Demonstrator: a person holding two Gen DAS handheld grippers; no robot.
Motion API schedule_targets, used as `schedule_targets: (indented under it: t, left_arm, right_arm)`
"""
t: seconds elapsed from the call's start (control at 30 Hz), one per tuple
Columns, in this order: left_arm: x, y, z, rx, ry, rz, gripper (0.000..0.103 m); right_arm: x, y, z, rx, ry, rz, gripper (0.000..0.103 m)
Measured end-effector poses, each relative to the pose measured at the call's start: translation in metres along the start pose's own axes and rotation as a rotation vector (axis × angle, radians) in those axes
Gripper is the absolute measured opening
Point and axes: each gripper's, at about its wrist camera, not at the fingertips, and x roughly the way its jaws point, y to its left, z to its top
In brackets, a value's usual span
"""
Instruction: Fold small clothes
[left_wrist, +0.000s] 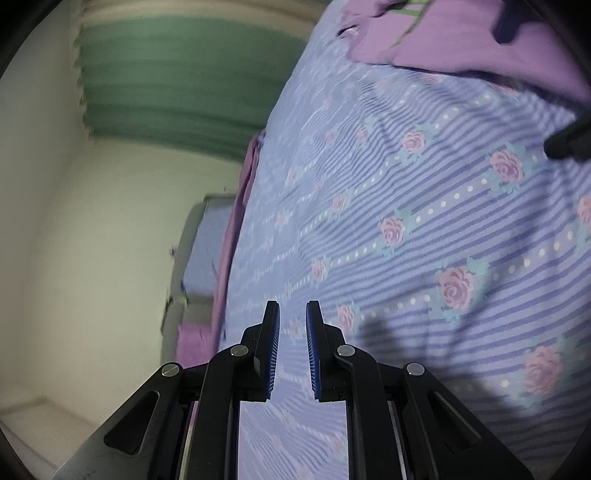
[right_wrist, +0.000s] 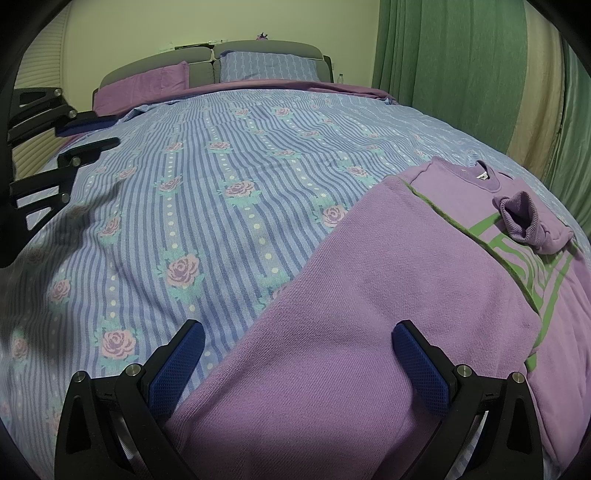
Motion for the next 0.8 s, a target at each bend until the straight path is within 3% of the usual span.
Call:
schedule_targets:
  t: [0.23,0.33,0.43,0.63,0.8]
  left_arm:
    - [-0.022,0.006,-0.003,-0.289,0.226,0.002,0.016]
    - [-0.025,0.010,-0.003,-0.456,0.358,-0.058,0.016]
    - [-0.028,0.013,-0.006,-0.595,0.450,-0.073,0.015]
    - [-0.026,-0.001,-0.037,-0.864,0.632,-0.134,0.015]
    - [-0.033,-0.015,-0.048,-0.963,0.656,-0.035,0.016]
  right_arm:
    - [0.000,0.000,0.000,0.000,0.000,0.000,0.103]
    - [0.000,0.000,0.000,0.000,0.000,0.000,0.103]
    - [0.000,0.000,0.000,0.000,0.000,0.000,0.103]
    - [0.000,0.000,0.000,0.000,0.000,0.000,0.103]
    - [0.000,0.000,0.000,0.000,0.000,0.000,0.103]
